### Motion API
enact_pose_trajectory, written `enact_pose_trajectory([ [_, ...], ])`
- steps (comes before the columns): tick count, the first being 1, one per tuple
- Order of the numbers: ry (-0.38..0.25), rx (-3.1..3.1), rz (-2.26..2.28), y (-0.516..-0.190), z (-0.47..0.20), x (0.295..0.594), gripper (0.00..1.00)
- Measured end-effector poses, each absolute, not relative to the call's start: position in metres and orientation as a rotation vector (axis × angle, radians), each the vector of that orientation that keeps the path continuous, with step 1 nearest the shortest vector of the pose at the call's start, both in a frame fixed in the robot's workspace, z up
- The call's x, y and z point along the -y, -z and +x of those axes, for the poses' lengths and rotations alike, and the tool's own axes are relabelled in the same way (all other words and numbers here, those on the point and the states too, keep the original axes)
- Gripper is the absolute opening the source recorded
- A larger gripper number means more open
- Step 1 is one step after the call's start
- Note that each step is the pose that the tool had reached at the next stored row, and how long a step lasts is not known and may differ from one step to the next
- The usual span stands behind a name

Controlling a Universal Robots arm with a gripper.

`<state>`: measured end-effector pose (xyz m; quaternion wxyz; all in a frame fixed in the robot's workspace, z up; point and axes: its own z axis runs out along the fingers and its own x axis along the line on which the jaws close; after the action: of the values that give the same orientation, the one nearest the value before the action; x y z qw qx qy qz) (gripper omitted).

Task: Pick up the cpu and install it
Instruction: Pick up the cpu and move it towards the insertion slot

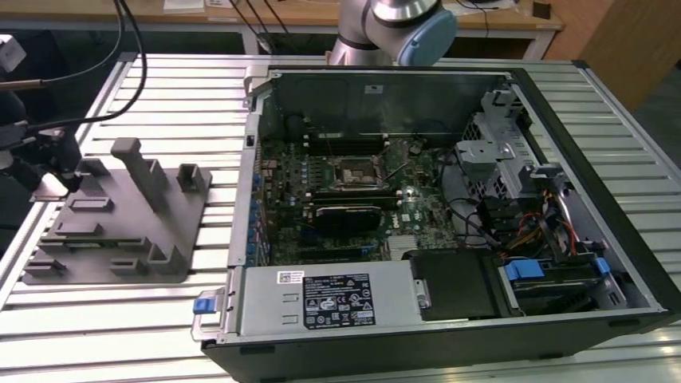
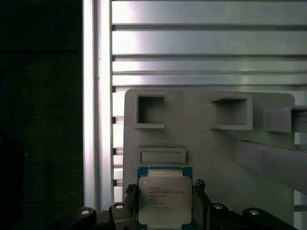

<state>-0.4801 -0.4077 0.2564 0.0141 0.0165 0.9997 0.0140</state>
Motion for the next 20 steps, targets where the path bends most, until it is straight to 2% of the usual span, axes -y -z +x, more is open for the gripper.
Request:
enact_pose_trajectory([
  [20, -0.044, -3.104, 0.051, -0.331, -0.480, 0.400, 0.54],
])
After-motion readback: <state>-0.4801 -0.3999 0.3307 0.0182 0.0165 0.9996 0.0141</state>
